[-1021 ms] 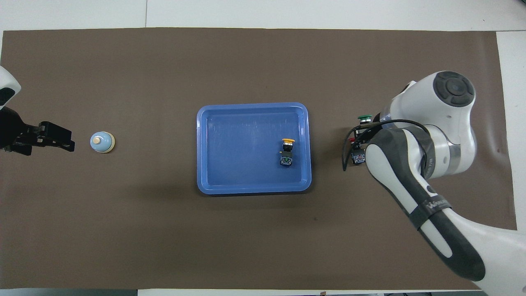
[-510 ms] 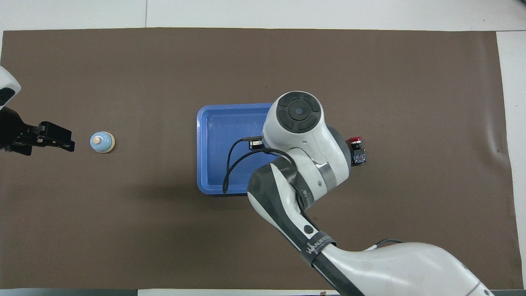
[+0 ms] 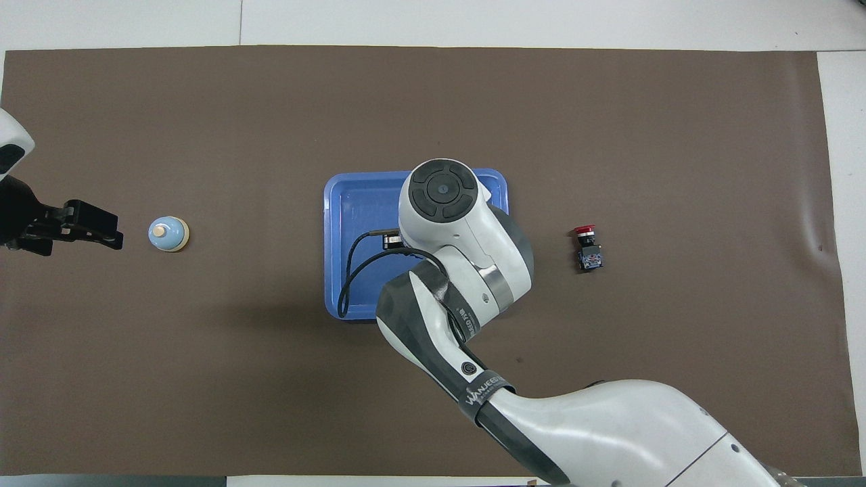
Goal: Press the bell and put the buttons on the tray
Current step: 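Carry the green button into the tray beside the yellow one, then move the right gripper to the red button and grasp it, then carry the red button into the tray beside the green one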
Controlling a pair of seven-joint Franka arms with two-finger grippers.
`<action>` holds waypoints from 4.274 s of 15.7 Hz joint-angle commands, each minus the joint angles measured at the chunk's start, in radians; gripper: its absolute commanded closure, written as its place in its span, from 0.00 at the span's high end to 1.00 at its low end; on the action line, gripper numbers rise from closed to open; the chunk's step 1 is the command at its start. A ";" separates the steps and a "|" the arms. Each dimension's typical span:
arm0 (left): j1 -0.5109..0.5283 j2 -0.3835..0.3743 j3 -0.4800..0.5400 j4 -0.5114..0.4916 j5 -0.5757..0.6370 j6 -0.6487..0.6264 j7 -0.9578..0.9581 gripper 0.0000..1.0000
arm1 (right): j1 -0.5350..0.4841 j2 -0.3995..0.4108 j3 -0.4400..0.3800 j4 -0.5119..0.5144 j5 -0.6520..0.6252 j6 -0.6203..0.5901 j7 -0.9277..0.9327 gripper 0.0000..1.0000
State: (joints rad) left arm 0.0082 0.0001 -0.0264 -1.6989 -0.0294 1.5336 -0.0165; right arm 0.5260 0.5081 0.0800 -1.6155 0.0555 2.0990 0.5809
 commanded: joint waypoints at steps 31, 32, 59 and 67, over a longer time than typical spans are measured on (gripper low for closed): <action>-0.001 0.006 0.002 0.021 0.005 -0.016 -0.010 1.00 | -0.408 -0.298 -0.017 -0.308 0.032 -0.142 -0.582 1.00; -0.001 0.006 0.002 0.021 0.005 -0.016 -0.010 1.00 | -0.426 -0.313 -0.016 -0.352 0.032 -0.101 -0.617 1.00; -0.001 0.006 0.002 0.021 0.005 -0.016 -0.010 1.00 | -0.324 -0.304 -0.002 -0.433 0.052 0.072 -0.506 0.00; -0.001 0.006 0.002 0.021 0.005 -0.016 -0.010 1.00 | -0.048 -0.127 -0.002 0.003 0.053 -0.132 -0.189 0.00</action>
State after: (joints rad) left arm 0.0082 0.0001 -0.0264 -1.6989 -0.0294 1.5336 -0.0166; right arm 0.4172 0.2530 0.0821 -1.7756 0.0997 2.0154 0.3155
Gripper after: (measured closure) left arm 0.000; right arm 0.590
